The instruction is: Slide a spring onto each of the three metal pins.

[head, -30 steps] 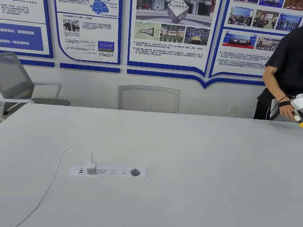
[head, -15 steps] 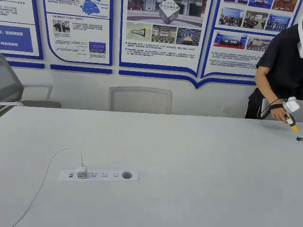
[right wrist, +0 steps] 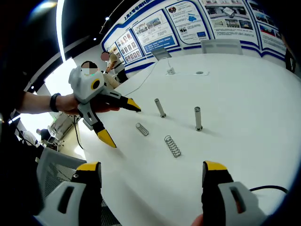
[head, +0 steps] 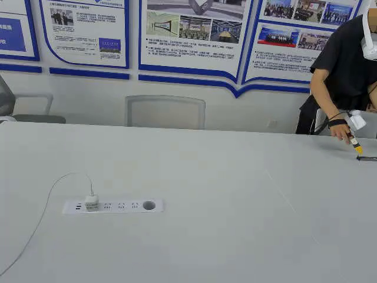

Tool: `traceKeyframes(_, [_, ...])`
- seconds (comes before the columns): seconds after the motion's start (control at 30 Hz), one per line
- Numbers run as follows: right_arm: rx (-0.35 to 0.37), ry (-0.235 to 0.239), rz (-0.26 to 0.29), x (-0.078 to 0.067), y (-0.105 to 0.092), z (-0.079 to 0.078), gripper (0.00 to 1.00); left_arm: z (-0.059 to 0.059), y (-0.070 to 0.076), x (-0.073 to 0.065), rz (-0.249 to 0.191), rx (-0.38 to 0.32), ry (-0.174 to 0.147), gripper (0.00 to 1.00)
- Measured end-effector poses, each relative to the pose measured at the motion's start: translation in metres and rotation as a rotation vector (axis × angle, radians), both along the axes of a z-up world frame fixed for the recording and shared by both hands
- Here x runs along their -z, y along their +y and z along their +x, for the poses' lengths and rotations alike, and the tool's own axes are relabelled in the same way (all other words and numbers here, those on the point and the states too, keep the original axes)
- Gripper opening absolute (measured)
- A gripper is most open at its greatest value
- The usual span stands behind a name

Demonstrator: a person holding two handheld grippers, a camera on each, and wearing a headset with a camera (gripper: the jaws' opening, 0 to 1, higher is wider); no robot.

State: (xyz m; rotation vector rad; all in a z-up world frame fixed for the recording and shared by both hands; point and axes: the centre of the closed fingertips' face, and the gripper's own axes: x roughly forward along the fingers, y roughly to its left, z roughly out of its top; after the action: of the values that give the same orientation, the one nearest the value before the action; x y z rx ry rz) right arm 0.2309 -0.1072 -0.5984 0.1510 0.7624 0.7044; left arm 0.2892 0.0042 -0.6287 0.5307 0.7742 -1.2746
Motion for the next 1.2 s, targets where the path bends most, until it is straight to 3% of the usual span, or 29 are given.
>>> traceKeyframes(0.33, [0.013, 0.01, 0.009, 0.003, -0.003, -0.001, 0.89, 0.002, -0.007, 0.009, -0.002, 0.028, 0.012, 0.73])
traceKeyframes(0.77, [0.017, 0.019, 0.018, 0.005, -0.002, 0.0, 0.87, 0.0, 0.0, 0.025, 0.025, 0.044, 0.027, 0.57])
traceKeyframes(1.2, [-0.01, 0.023, 0.014, 0.007, 0.005, -0.002, 0.87, 0.001, 0.002, 0.028, 0.02, 0.033, 0.017, 0.42])
